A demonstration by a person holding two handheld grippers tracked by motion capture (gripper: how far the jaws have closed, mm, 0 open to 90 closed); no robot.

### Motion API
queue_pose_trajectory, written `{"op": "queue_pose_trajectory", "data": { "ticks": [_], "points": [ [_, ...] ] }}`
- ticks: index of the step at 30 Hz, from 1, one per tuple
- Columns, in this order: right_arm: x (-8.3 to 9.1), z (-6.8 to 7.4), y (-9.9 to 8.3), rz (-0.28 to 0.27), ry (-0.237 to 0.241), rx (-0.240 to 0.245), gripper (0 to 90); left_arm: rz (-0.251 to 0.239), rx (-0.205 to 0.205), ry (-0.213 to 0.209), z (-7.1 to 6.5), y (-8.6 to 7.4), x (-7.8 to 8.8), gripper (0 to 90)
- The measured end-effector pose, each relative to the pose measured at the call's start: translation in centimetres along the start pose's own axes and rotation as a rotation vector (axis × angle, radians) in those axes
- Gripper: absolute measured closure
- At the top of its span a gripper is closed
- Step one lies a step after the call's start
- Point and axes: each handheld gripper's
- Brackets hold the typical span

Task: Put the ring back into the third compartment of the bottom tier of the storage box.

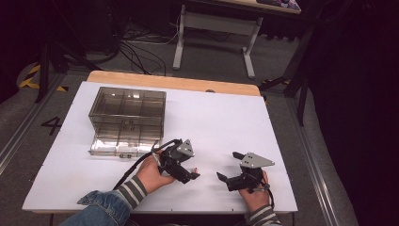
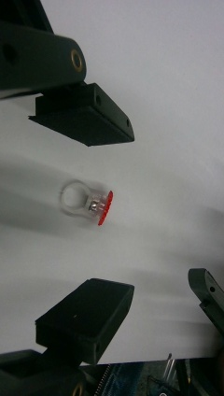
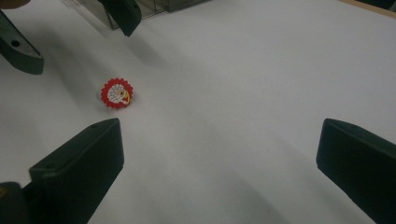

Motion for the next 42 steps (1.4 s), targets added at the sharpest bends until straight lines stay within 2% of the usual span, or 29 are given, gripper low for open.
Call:
{"op": "queue_pose_trajectory", "data": {
  "ticks": [16,21,28,32,42],
  "points": [
    [0.0,0.0,0.0,-0.001,0.0,-0.005,1.4,0.014,0.001,0.003,-0.3,0.2,-1.7,26.7],
    [0.0,0.0,0.0,-0.002,0.0,-0.008,1.4,0.032,0.003,0.016,-0.4,0.1,-2.1,29.5],
    [0.0,0.0,0.0,-0.001,-0.002,-0.007,1.3,0.052,-0.006,0.021,-0.3,-0.1,-2.4,40.3],
    [0.0,0.0,0.0,-0.001,-0.003,-0.008,1.2,0.062,-0.012,0.006,-0.3,-0.1,-2.7,44.6],
    [0.0,0.0,0.0,0.001,-0.002,-0.004,1.2,0.082,-0.019,0.036,-0.5,-0.2,-2.9,62.3]
  ]
}}
Point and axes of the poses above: each handheld gripper's, and its own axes: x roughly backward along the jaws, y roughly out of its top, z roughly to its left, and after that the axes turned 6 degrees about y, right-handed
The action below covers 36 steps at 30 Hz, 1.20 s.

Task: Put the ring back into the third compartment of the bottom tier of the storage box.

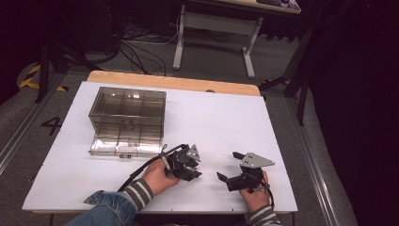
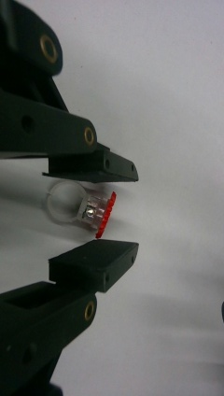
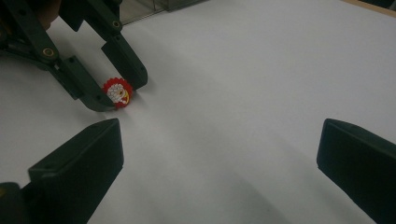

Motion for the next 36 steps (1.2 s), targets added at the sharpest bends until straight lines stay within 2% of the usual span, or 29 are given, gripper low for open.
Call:
{"op": "queue_pose_trajectory", "data": {
  "ticks": [3,7,12,19,32,36],
  "points": [
    [0.0,0.0,0.0,0.002,0.0,0.004,1.2,0.001,-0.002,0.0,0.0,0.0,0.0,67.4],
    [0.0,0.0,0.0,0.0,0.0,0.002,1.2,0.0,-0.005,0.012,-0.1,0.0,0.1,69.0],
    [0.0,0.0,0.0,0.001,0.0,0.002,1.2,-0.014,-0.004,0.008,-0.1,0.1,0.5,69.2],
    [0.0,0.0,0.0,0.0,-0.001,0.003,1.2,-0.048,-0.004,0.013,0.0,0.4,2.0,69.2],
    [0.0,0.1,0.0,0.0,0.0,0.001,1.2,-0.074,0.005,0.038,0.2,0.7,3.9,68.9],
    [0.0,0.1,0.0,0.0,0.0,0.002,1.2,-0.086,0.002,0.066,0.3,0.8,4.5,68.9]
  ]
}}
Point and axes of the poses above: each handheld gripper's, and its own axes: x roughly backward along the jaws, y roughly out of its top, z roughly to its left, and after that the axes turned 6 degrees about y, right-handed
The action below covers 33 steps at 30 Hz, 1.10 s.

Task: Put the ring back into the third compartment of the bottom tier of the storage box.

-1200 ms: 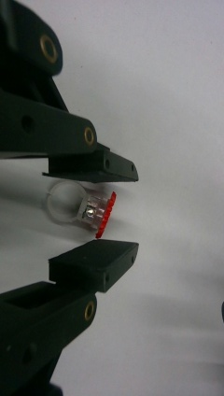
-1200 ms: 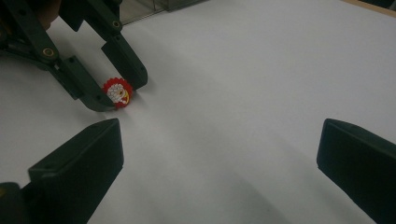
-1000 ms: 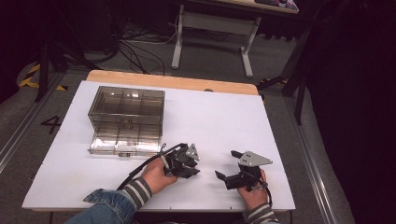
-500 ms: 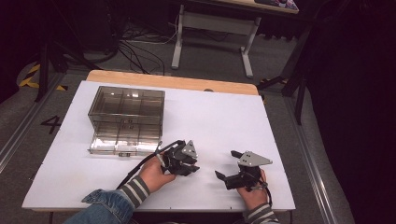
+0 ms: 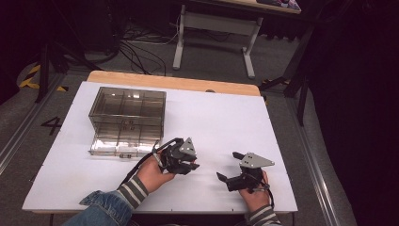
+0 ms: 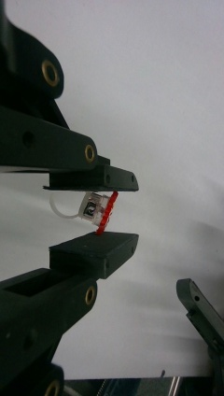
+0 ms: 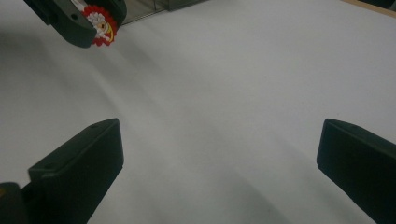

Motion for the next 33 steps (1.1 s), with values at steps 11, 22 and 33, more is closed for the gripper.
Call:
{"op": "queue_pose_trajectory", "data": {
  "ticks": [11,22,33],
  "points": [
    [0.0,0.0,0.0,0.0,-0.002,0.003,1.2,-0.025,0.019,0.008,0.8,0.1,1.4,68.8],
    [0.0,0.0,0.0,0.001,-0.003,-0.004,1.2,-0.056,0.049,0.026,1.9,-0.1,3.0,68.7],
    [0.0,0.0,0.0,0.0,-0.004,-0.003,1.2,-0.069,0.065,0.058,2.7,-0.3,4.2,68.6]
  ]
}}
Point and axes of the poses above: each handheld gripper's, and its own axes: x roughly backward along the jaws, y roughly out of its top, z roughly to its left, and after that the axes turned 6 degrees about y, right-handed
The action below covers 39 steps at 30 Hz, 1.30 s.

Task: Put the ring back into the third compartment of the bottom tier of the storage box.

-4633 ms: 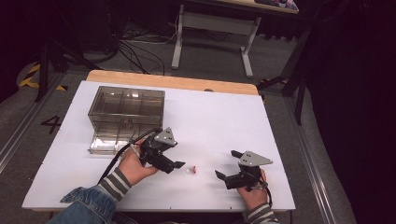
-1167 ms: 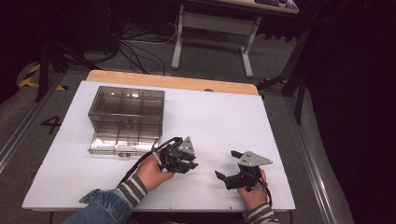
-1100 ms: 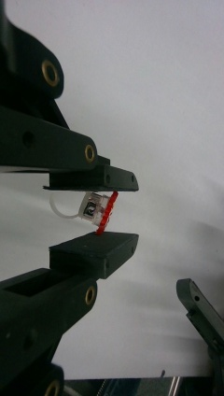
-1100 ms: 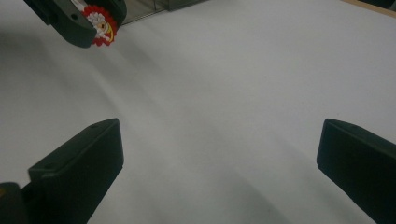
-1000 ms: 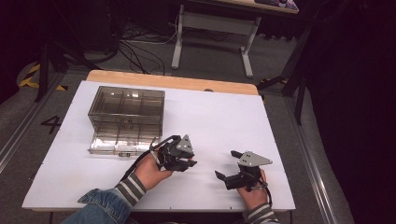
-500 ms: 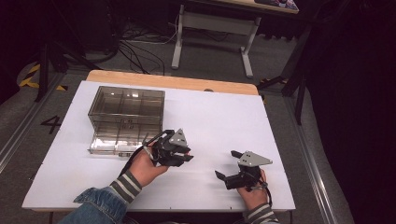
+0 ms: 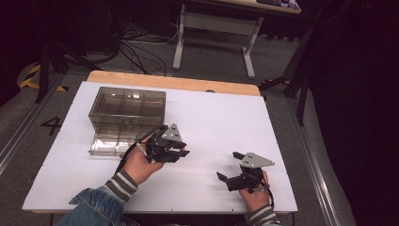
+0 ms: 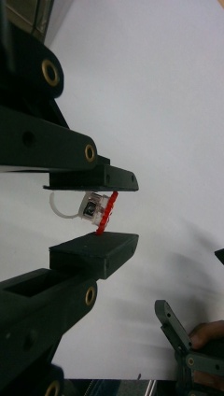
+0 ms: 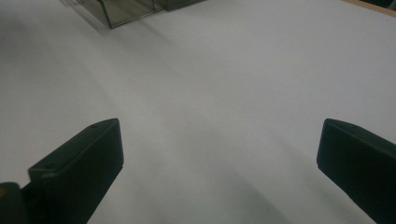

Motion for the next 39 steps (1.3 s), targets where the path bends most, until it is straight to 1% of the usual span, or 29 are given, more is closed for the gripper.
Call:
{"op": "queue_pose_trajectory", "data": {
  "ticks": [10,18,32,33,35,39],
  "points": [
    [0.0,0.0,0.0,0.001,0.002,0.0,1.2,-0.005,0.033,0.028,1.3,-0.5,1.0,68.6],
    [0.0,0.0,0.0,0.002,0.002,0.003,1.2,0.001,0.059,0.052,2.4,-1.0,1.8,68.5],
    [0.0,0.0,0.0,0.001,0.003,0.006,1.2,0.027,0.098,0.091,4.2,-2.2,3.0,68.4],
    [0.0,0.0,0.0,0.001,0.003,0.007,1.2,0.024,0.108,0.092,4.3,-2.3,3.0,68.4],
    [0.0,0.0,0.0,0.001,0.003,0.007,1.2,0.03,0.115,0.097,4.5,-2.5,3.2,68.3],
    [0.0,0.0,0.0,0.001,0.002,0.006,1.2,0.043,0.122,0.104,4.8,-2.8,3.2,68.3]
  ]
}}
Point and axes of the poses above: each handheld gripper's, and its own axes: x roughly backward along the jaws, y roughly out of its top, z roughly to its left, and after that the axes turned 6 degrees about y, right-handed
